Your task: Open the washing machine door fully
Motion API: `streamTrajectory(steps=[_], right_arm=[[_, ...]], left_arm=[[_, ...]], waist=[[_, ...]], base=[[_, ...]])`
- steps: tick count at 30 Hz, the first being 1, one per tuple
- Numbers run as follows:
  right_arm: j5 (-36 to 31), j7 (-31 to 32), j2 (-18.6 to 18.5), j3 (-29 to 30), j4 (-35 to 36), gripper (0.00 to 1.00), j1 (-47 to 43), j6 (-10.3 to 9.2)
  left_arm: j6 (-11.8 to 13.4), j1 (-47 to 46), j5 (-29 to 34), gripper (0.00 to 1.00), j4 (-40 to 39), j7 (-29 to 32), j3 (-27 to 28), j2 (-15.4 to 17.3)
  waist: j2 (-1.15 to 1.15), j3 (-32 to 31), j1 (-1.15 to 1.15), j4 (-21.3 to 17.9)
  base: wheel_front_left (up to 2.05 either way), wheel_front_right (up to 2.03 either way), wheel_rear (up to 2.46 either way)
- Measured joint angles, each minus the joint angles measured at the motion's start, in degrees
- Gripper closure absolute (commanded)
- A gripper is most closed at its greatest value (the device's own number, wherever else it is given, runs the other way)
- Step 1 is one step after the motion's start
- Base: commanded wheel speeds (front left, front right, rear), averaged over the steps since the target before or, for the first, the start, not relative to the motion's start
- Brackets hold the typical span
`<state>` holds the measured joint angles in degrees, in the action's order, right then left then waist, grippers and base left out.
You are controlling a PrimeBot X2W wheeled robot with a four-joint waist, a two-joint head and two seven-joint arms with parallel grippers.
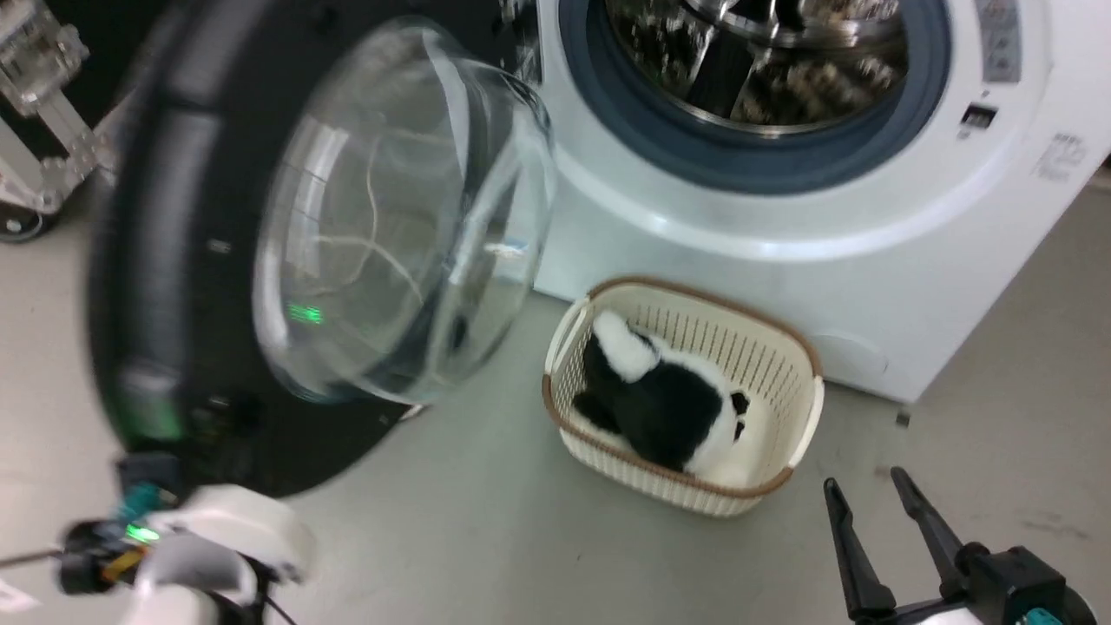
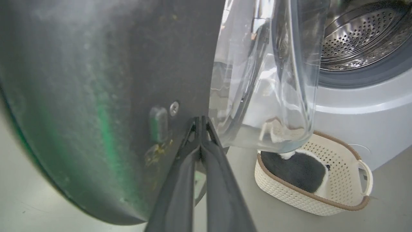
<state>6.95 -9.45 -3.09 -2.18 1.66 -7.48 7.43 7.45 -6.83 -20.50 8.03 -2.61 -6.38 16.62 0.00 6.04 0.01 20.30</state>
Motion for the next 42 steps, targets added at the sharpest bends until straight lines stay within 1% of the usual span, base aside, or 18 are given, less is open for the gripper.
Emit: streamTrajectory(steps=[7, 10, 11, 14, 18, 24, 29, 32, 35, 39, 42], right_arm=[[-1.58, 1.86, -0.15, 0.43, 2.19, 0.00, 1.42, 0.00], [-1.92, 2.37, -0.58, 0.52, 2.82, 0.00, 2.05, 0.00], [-1.92, 2.81, -0.91, 0.68, 3.39, 0.00, 2.42, 0.00], [-1.92, 2.89, -1.21, 0.93, 3.69, 0.00, 2.89, 0.00], [-1.92, 3.05, -1.52, 0.99, 3.74, 0.00, 3.20, 0.00], [-1.91, 2.97, -1.54, 1.05, 3.22, 0.00, 3.20, 0.00], [-1.90, 1.36, -1.24, 2.12, 2.21, 0.00, 3.19, 0.00], [-1.93, 0.30, -0.87, 2.91, 1.46, 0.00, 3.18, 0.00], [-2.16, -0.59, -0.54, 3.60, 1.26, 0.00, 3.18, 0.00], [-3.11, -1.26, -0.42, 4.87, 1.45, 0.00, 3.20, 0.01], [-3.47, -1.26, -0.37, 5.91, 2.09, 0.00, 3.19, 0.01]], left_arm=[[-0.35, -6.25, -3.21, 1.00, 4.07, -0.01, 6.49, 5.37], [-1.15, -9.22, -4.56, 1.00, 7.66, -0.24, 8.89, 7.81], [-1.65, -12.30, -5.77, 1.00, 11.46, -0.89, 10.95, 9.94], [-2.19, -15.25, -6.37, 1.00, 15.49, -2.03, 12.25, 11.66], [-3.13, -17.94, -6.49, 1.00, 20.04, -3.67, 12.54, 12.77], [-4.66, -19.18, -6.21, 1.00, 24.03, -6.37, 11.14, 12.88], [-5.72, -18.74, -4.80, 1.00, 23.38, -8.91, 8.86, 12.13], [-6.11, -16.90, -3.87, 1.00, 20.53, -10.10, 7.26, 10.43], [-6.02, -14.41, -3.27, 1.00, 15.83, -10.66, 6.05, 8.27], [-5.19, -10.52, -2.50, 1.00, 8.36, -11.07, 3.86, 5.49], [-3.65, -7.08, -1.69, 1.00, 3.42, -11.05, 1.51, 2.71]], waist=[[0.00, 5.55, 0.00, -0.39], [0.00, 7.47, 0.00, -0.87], [0.00, 9.01, 0.00, -1.49], [0.00, 10.04, 0.01, -2.10], [0.00, 10.43, 0.00, -2.67], [0.00, 8.73, 0.00, -3.03], [0.00, 5.88, -0.01, -3.55], [0.00, 3.71, -0.01, -4.12], [0.00, 1.45, -0.02, -5.01], [0.00, -1.04, -0.02, -6.95], [0.00, -2.75, -0.02, -8.68]], base=[[0.00, 0.00, 0.00], [0.00, 0.00, 0.00], [0.00, 0.00, 0.00], [0.00, 0.00, 0.00], [0.00, 0.00, 0.00], [0.00, 0.00, 0.00], [0.00, 0.00, 0.00], [0.00, 0.00, 0.00], [0.00, 0.00, 0.00], [0.00, 0.00, 0.00], [0.00, 0.00, 0.00]])
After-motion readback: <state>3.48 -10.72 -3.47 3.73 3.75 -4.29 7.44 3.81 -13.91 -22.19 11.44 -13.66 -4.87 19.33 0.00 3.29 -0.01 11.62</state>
